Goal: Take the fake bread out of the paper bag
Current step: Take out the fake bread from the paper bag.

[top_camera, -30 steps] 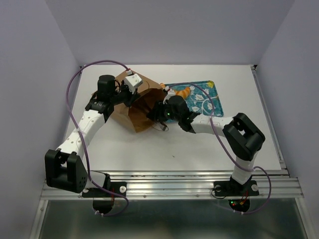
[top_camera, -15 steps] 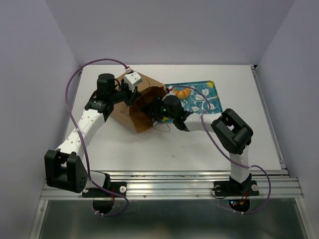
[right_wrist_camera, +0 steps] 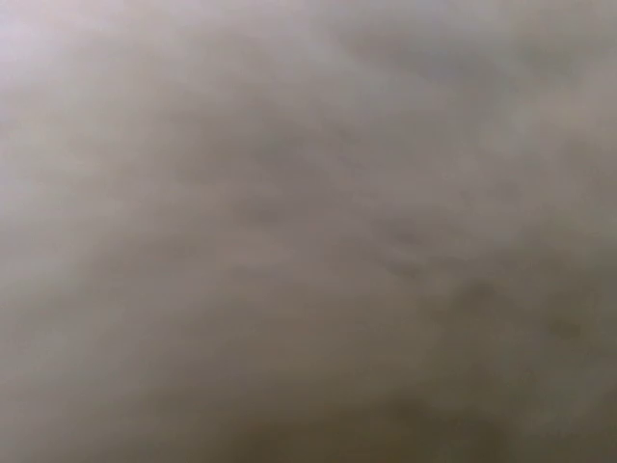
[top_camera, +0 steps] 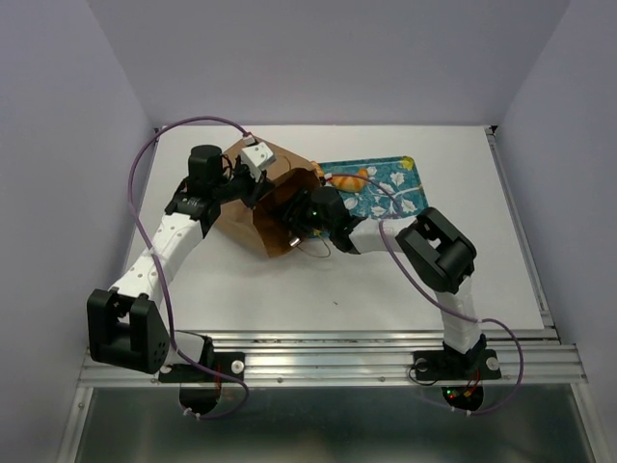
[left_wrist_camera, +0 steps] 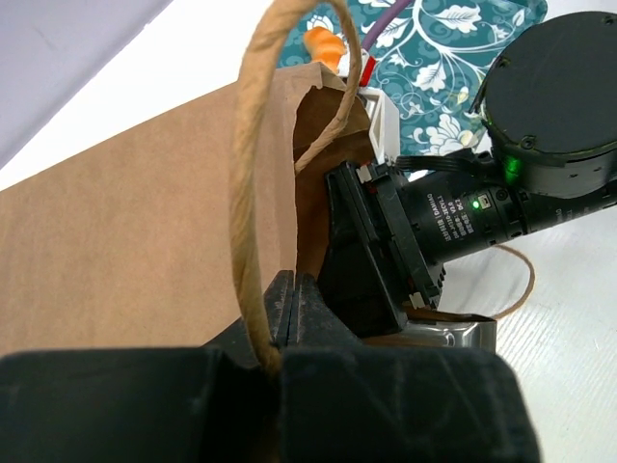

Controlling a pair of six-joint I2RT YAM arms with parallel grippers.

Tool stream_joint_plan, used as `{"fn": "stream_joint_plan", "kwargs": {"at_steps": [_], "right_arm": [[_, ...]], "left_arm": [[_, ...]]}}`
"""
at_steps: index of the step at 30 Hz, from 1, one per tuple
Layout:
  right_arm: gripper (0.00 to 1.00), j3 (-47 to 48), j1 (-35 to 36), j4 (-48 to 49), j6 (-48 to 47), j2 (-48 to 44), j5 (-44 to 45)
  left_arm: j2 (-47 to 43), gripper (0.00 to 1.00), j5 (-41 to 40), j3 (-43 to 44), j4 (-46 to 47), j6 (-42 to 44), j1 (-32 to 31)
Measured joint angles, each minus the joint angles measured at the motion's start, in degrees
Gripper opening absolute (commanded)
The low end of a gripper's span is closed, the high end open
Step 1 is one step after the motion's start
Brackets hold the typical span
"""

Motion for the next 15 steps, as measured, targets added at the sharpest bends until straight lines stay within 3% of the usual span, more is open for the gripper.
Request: {"fn": "stream_joint_plan", "kwargs": {"at_steps": [15], "right_arm": [[0.59,5.0,0.1,3.4,4.6,5.5,-2.6]], "left_arm": [[0.0,0.0,5.3,-2.0,-0.5,3.8,0.5]]}}
